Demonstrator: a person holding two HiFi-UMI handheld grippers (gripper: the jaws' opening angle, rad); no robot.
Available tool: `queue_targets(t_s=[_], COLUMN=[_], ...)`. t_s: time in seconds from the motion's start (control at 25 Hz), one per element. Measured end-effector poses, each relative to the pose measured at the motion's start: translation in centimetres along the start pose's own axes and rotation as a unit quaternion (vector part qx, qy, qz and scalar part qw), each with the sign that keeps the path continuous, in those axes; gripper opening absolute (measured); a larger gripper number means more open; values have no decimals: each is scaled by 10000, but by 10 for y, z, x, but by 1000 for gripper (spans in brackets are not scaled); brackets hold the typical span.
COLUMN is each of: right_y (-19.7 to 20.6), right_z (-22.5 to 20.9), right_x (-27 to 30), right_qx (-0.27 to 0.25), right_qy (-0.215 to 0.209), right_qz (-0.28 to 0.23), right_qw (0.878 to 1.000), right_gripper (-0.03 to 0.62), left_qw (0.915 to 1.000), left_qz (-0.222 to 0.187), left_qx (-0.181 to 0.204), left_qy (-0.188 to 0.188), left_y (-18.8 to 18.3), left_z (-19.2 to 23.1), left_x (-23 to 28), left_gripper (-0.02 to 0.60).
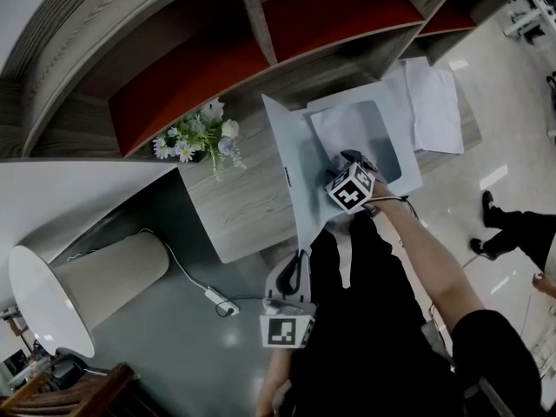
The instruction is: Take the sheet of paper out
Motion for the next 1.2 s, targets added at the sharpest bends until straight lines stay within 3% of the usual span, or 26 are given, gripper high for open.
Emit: queue_targets(t_s=[0.24,0.36,0.6,1.2], right_y=[3,6,8,-3], right_z=[-7,-6,-9,-4], right_x=[1,1,-2,-35], right_qx=[371,398,481,544], right_qy=[200,262,452,613], right_qz=[92,160,139,-215], right_qw=[9991,9987,9977,9964], right_gripper=[211,82,26,14], left_qw=[10000,9999,9997,9984], left_qz=[3,-25,-4,-61], left_qx=[-27,-3,41,149], left_qy=[93,146,240,535], left_y=[0,-1,0,-1], left_z=[3,4,5,7], left_x=[1,2,2,3], left_gripper=[14,14,14,14])
Point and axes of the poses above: the fingertips, and each gripper's own axes: x forward along the fingers, z to its left, y out of its underside, the point moved 10 cm from there along -x, backward along the fingers, and after that the axes turned 12 degrees about -z, right-handed, at the moved point
